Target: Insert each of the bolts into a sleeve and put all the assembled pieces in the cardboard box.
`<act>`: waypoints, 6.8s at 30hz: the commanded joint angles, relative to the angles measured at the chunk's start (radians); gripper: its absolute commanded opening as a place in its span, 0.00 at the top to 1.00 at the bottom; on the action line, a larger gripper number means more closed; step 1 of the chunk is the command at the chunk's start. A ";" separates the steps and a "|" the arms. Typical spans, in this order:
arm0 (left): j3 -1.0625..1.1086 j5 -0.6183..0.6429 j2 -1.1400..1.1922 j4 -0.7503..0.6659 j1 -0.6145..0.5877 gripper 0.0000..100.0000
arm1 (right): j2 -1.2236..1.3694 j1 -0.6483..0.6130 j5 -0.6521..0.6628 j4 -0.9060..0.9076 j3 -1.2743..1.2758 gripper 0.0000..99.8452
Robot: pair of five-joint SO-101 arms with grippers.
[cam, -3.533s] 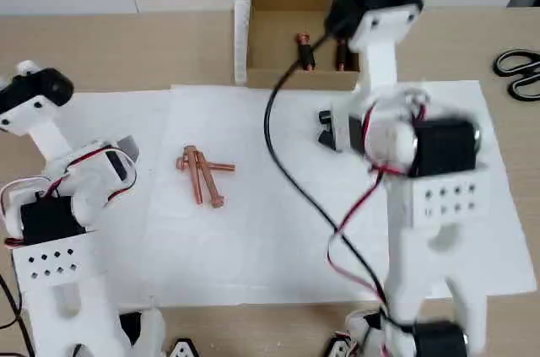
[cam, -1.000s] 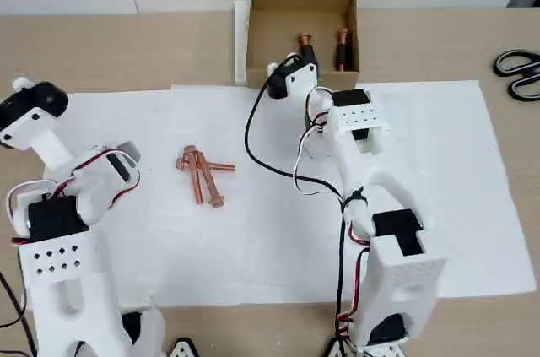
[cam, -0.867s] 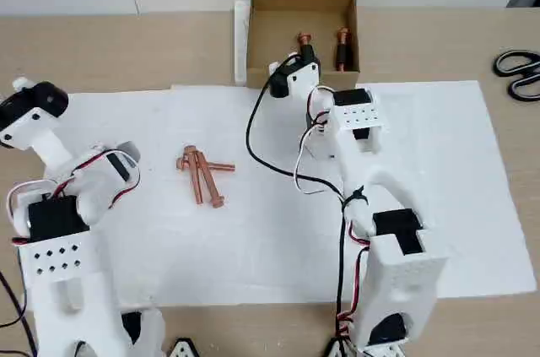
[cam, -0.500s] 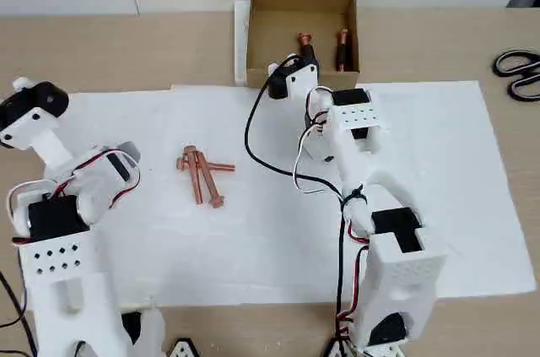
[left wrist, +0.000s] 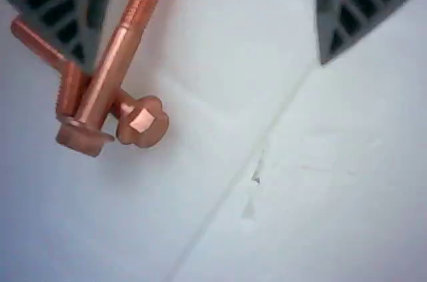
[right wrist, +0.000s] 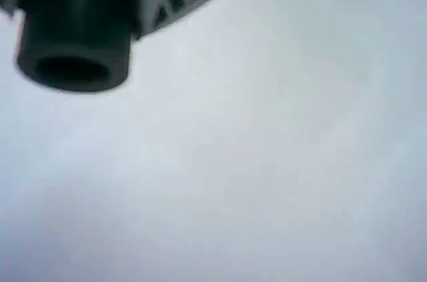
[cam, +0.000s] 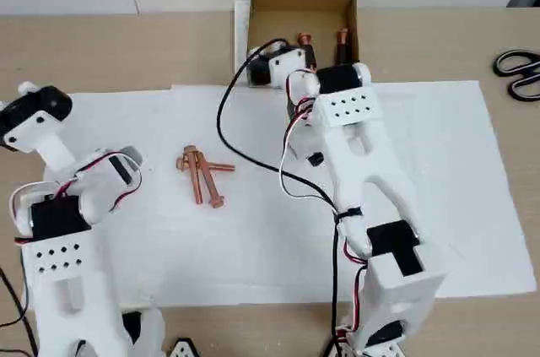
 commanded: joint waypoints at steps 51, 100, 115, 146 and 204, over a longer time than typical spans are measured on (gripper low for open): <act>0.002 -0.359 -0.020 -0.025 0.002 0.80 | 0.171 0.137 -0.183 0.082 -0.064 1.00; -0.588 0.040 1.077 0.094 0.293 0.90 | -0.194 0.269 -0.163 0.142 -0.058 1.00; -0.613 0.040 1.071 0.147 0.459 0.99 | -0.194 0.268 -0.163 0.137 -0.006 1.00; -0.806 -0.021 1.082 0.381 0.459 0.99 | -0.200 0.268 -0.163 0.134 0.005 1.00; -0.929 0.149 1.100 0.330 0.410 0.96 | -0.196 0.268 -0.163 0.134 0.005 1.00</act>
